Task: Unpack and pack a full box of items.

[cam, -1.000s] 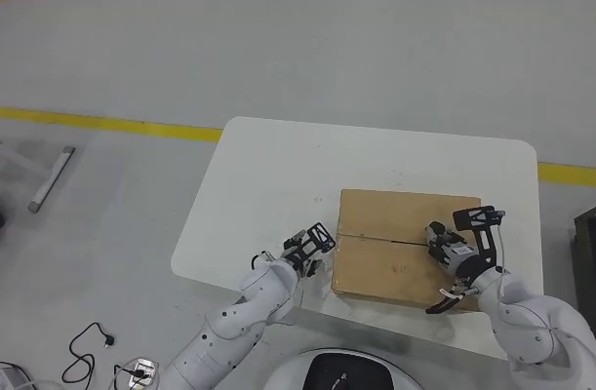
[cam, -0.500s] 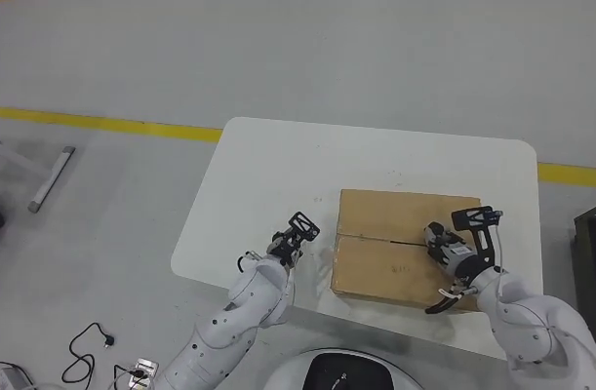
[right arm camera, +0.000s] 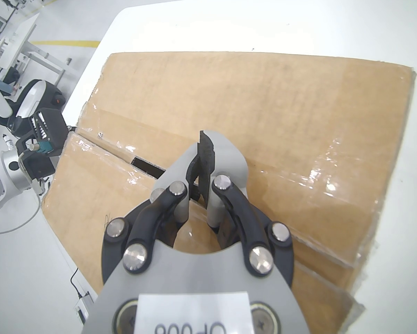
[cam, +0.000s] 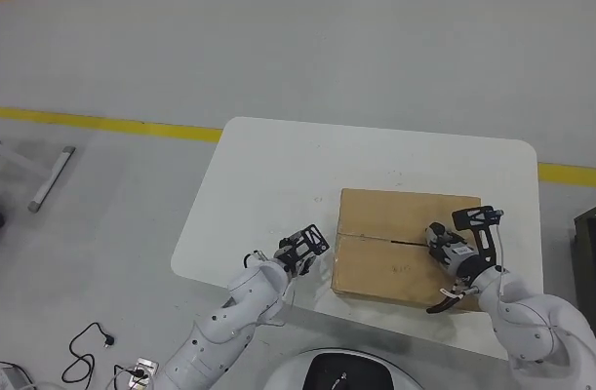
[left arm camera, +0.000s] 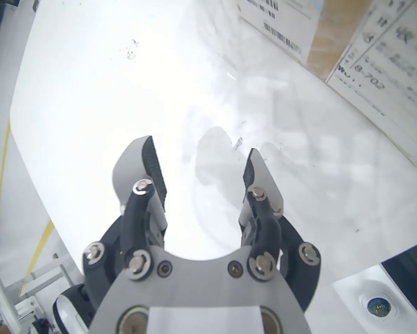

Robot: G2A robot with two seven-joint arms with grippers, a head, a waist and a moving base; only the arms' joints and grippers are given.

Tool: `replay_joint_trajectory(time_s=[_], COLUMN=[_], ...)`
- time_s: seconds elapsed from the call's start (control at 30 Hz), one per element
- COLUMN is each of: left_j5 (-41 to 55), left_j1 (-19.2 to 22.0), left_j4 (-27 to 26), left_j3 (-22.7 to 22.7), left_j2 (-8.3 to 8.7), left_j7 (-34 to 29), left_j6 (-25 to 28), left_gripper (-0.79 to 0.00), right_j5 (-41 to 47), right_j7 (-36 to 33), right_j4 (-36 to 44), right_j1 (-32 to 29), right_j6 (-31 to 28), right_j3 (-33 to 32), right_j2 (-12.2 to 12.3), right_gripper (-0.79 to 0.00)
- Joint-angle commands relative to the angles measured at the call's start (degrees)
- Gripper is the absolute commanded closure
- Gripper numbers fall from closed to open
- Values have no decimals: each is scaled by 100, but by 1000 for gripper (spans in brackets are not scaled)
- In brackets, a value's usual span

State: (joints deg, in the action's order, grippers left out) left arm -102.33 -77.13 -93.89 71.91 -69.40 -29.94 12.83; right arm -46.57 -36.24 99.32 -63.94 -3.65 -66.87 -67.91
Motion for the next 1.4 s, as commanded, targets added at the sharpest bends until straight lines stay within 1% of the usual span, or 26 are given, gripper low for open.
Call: replay_joint_trajectory(time_s=[0.0,0.2,0.33,0.37,0.4,0.43,0.6,1.13,1.37], left_j5=[14,-46,-135,-172,-215,-219,-345,-431,-417], left_j1=[162,567,716,738,747,746,665,432,334], left_j4=[110,405,524,534,540,533,442,86,-196], left_j3=[-90,-337,-457,-482,-503,-521,-546,-317,-195], left_j2=[-28,-102,-134,-141,-148,-156,-180,-186,-196], left_j7=[46,124,198,218,241,283,418,510,461], left_j6=[-54,-160,-178,-202,-253,-312,-628,-757,-872], left_gripper=[-785,-785,-785,-613,-348,0,0,0,0], right_j5=[-3,-7,1,11,12,13,21,28,20], right_j7=[-3,1,5,12,14,21,36,52,36], right_j4=[-3,-23,-47,-56,-62,-64,-97,-155,-151], right_j1=[18,42,67,73,79,86,102,145,147], right_j6=[8,17,22,28,29,25,34,32,24], right_j3=[7,6,5,4,6,8,17,79,78], right_j2=[-5,-14,-21,-24,-26,-28,-39,-72,-80], right_gripper=[0,0,0,0,0,0,0,0,0])
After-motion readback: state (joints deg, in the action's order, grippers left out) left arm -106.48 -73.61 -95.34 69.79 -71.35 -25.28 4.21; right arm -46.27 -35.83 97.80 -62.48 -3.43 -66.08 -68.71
